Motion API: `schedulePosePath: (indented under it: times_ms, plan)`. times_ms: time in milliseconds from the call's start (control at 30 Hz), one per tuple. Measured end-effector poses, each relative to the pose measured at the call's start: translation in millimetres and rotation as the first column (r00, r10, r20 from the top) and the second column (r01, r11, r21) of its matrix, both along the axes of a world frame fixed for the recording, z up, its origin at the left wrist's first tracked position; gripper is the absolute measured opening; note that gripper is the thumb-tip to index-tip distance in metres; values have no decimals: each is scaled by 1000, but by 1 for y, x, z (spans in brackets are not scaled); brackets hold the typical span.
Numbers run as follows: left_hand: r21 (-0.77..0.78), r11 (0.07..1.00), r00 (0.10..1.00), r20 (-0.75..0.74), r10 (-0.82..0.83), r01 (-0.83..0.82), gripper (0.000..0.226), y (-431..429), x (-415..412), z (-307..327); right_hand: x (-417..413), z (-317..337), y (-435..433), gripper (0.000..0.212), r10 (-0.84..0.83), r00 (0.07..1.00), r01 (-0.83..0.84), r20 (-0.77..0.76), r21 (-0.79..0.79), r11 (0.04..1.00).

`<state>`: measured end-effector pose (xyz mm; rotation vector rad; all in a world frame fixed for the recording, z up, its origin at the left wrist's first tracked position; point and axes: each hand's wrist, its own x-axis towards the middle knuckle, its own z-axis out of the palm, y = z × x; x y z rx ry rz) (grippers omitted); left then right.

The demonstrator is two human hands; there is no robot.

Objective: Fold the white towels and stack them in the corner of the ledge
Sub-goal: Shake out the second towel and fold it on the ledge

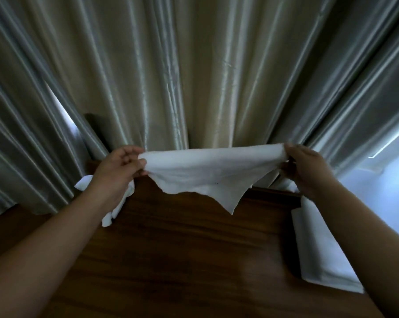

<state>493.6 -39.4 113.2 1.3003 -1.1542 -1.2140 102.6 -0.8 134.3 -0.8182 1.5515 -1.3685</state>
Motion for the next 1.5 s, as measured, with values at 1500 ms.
schedulePosePath:
  times_ms: [1500]
  plan:
    - [550,834,691,619,-375,-39,71,-78,-17,-293,39,-314,-23,32,10,945,200,-328,600,774]
